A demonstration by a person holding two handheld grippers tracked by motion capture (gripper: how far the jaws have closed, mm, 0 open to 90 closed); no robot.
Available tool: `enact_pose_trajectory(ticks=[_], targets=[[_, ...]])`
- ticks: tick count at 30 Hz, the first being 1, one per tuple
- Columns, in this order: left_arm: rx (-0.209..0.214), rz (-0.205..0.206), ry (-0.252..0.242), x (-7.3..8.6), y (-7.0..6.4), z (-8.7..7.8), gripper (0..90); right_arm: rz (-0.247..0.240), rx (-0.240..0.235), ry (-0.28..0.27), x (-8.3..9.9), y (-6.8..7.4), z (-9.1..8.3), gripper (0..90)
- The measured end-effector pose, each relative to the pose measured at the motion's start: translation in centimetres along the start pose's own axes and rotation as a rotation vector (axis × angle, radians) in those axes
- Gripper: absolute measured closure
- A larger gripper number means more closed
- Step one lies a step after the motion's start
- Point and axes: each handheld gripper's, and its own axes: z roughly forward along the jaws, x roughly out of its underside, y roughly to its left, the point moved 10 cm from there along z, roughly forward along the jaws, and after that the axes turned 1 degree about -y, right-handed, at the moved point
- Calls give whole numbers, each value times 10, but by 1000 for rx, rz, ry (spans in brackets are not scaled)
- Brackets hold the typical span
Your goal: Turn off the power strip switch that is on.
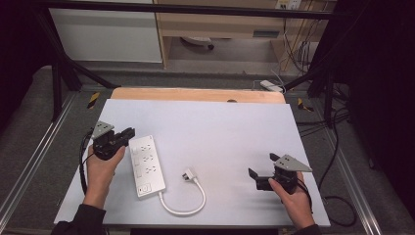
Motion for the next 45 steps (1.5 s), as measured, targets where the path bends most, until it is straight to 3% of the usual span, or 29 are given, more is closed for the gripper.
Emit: enact_pose_trajectory(ticks=[6,17,25,33,37,40,45], targets=[[-12,-2,11,6,6,0,896,1,-1,3,0,0,0,23],[-29,17,46,16,10,5,899,-7,-1,2,0,0,1,23],[-23,10,77,24,10,9,899,-7,-5,6,1,2,1,23],[-11,13,143,39,9,14,899,-9,-2,10,2,2,2,23],[-9,-5,148,43,7,13,899,-10,-2,13,2,2,2,23],[-9,10,169,48,6,13,899,-8,-4,11,1,3,1,23],[-17,2,175,50,8,13,900,-10,-4,12,1,3,1,23]])
